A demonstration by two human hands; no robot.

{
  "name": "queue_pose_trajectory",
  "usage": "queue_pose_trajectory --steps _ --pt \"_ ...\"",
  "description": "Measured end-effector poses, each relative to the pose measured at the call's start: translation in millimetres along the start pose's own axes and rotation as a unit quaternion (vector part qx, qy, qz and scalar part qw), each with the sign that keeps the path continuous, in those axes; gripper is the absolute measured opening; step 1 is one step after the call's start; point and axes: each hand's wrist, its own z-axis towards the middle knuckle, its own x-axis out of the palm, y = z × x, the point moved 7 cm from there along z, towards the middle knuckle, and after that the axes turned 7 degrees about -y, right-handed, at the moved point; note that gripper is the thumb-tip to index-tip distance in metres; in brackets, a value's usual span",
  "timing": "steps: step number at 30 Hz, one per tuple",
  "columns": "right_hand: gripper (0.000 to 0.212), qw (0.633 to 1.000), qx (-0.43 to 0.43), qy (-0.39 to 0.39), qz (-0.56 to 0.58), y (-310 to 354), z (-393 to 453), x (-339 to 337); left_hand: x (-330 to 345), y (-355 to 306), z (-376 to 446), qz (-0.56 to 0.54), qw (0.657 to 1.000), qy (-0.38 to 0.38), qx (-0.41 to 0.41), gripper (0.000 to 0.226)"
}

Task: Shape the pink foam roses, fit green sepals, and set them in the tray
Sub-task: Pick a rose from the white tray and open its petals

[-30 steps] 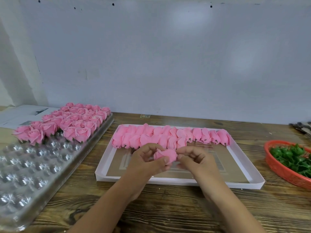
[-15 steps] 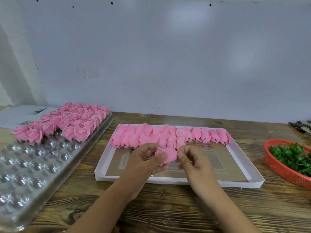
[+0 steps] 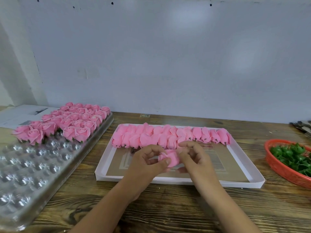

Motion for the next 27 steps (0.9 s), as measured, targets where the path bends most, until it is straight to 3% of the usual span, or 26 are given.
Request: queue_pose_trajectory --steps 6,11,17,27 --pt "0.015 1.0 0.0 0.008 -0.03 0 1 1 2 -2 -2 0.016 1.0 0.007 0.009 0.022" --pt "0.021 0.999 -0.016 0.005 -0.038 3 0 0 7 -9 -5 -0.006 1.0 0.009 0.027 0.014" --pt "0.019 1.0 0.002 0.003 -0.026 2 -1 1 0 2 -1 0.013 1.0 -0.02 -0.007 0.036" --pt "0.015 1.0 0.022 0.002 -0.019 4 -4 1 -1 4 0 0.029 0.999 0.009 -0.031 0.02"
